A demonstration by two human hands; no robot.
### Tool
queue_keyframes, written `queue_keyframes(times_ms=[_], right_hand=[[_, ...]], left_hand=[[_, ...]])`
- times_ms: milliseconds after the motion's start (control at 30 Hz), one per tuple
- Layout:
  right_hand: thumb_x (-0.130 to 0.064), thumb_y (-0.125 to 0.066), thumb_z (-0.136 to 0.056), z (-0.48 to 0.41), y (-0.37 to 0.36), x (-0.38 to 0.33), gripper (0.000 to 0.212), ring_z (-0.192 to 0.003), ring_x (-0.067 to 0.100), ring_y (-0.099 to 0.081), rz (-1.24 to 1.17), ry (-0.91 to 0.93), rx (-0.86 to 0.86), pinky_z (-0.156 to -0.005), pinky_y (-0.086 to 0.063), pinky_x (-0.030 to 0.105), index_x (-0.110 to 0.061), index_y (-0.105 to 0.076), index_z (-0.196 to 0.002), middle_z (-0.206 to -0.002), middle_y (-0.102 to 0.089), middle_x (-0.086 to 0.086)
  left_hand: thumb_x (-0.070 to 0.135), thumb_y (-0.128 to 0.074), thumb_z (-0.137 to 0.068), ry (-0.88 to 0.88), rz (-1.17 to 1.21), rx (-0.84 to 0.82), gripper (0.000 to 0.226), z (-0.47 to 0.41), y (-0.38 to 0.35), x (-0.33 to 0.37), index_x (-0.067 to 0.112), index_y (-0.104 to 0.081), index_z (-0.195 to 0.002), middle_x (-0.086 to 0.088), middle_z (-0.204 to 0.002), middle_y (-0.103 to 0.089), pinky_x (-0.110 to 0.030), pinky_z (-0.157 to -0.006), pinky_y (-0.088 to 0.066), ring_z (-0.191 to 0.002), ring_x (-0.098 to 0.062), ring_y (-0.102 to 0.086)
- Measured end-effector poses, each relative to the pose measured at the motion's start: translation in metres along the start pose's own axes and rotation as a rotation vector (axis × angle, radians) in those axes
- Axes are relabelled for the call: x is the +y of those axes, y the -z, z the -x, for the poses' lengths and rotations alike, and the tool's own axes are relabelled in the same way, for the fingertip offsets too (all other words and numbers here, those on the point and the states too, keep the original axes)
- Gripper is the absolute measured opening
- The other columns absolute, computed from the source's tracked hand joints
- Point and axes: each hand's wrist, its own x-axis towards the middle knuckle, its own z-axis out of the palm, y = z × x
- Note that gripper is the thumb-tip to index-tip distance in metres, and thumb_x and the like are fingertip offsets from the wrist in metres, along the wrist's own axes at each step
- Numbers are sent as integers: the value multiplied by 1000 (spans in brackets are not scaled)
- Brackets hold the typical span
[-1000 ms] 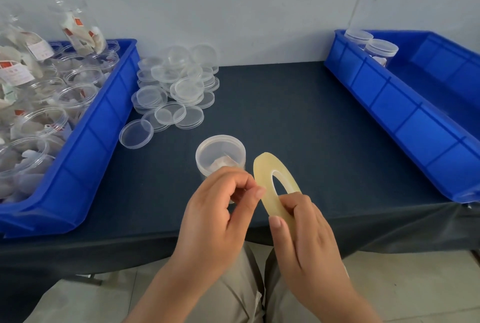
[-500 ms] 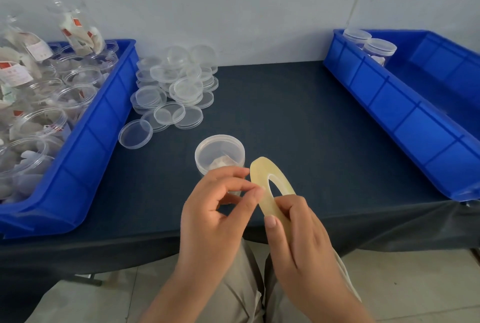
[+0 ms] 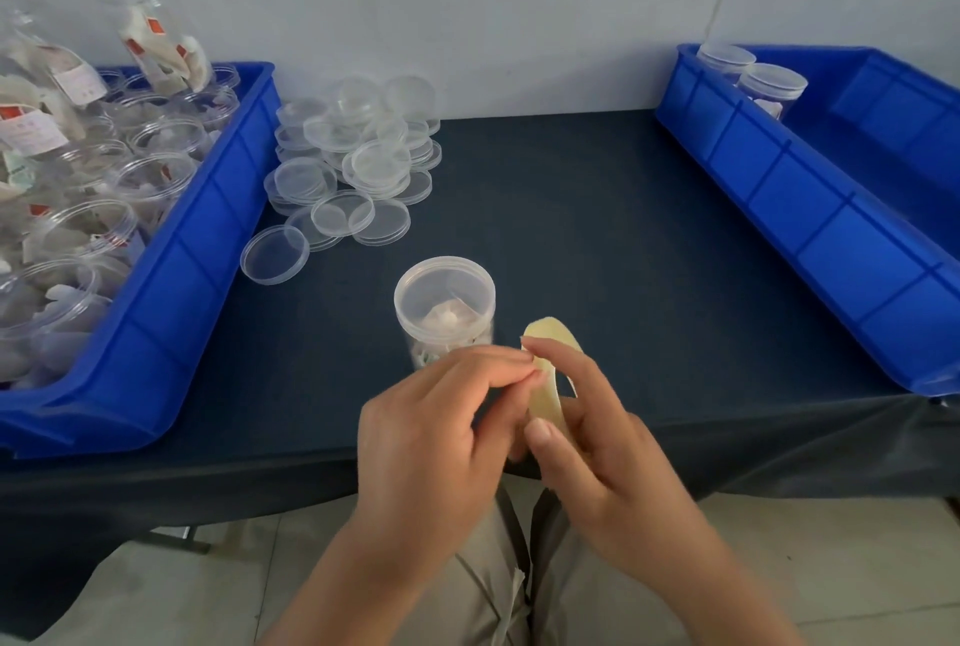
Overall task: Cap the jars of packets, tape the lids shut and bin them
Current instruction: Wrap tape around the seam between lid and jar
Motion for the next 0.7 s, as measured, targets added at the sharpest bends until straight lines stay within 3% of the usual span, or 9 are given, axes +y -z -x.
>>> queue_keyframes(times_ms=[133, 233, 333, 433, 533, 600, 700], right_hand=[[-81, -40, -98, -1, 15, -9, 54, -57, 16, -55, 8, -19, -119, -55, -43, 27, -61, -36, -147, -77, -67, 7], [-83, -34, -97, -5, 17, -15, 46, -55, 22, -53, 138, -71, -205, -55, -46, 42, -61, -38, -137, -72, -63, 9], [-97, -23, -84, -8, 26, -16, 70, -59, 17, -58, 300, -175, -180, -61, -49, 35, -50, -44, -131, -68, -62, 4], [-92, -24, -89, -12, 34, -13, 61, -66, 19, -69, 276, -269, -224, -72, -59, 42, -51, -46, -129, -83, -73, -2], [-80, -37, -95, -12, 34, -10, 48, -67, 17, -72, 122, -192, -265, -71, -58, 29, -55, -49, -134, -98, -75, -10], [-83, -42, -93, -10, 32, -9, 52, -69, 14, -70, 29, -165, -237, -69, -53, 20, -53, -55, -134, -103, -74, -9], [-89, -41, -90, -8, 30, -7, 59, -71, 12, -62, 30, -135, -187, -66, -47, 18, -47, -62, -127, -96, -68, -3]], left_hand=[[31, -71, -100, 42, 79, -38, 14, -11, 5, 0, 22, -79, -94, 15, -108, -68, -31, -68, -56, -85, -14, -70], [31, -72, -100, 27, 58, -49, 15, -14, 9, 3, 22, -80, -91, 15, -98, -67, -26, -67, -52, -82, -12, -66], [24, -76, -97, 7, 65, -12, 9, -10, 13, 7, 22, -79, -89, 17, -96, -68, -17, -72, -48, -85, -6, -65], [20, -78, -95, 11, 73, 11, 7, -7, 12, 9, 21, -79, -88, 16, -94, -69, -15, -73, -47, -84, -6, -66], [24, -76, -96, 82, 148, 47, 9, -9, 12, 9, 22, -78, -88, 15, -93, -70, -18, -69, -50, -82, -13, -67], [26, -75, -95, 118, 180, 72, 7, -11, 13, 7, 26, -78, -89, 15, -92, -71, -17, -71, -50, -83, -14, -69], [25, -79, -94, 169, 191, 111, 8, -13, 15, 2, 33, -78, -93, 14, -93, -72, -17, -69, -51, -86, -17, -70]])
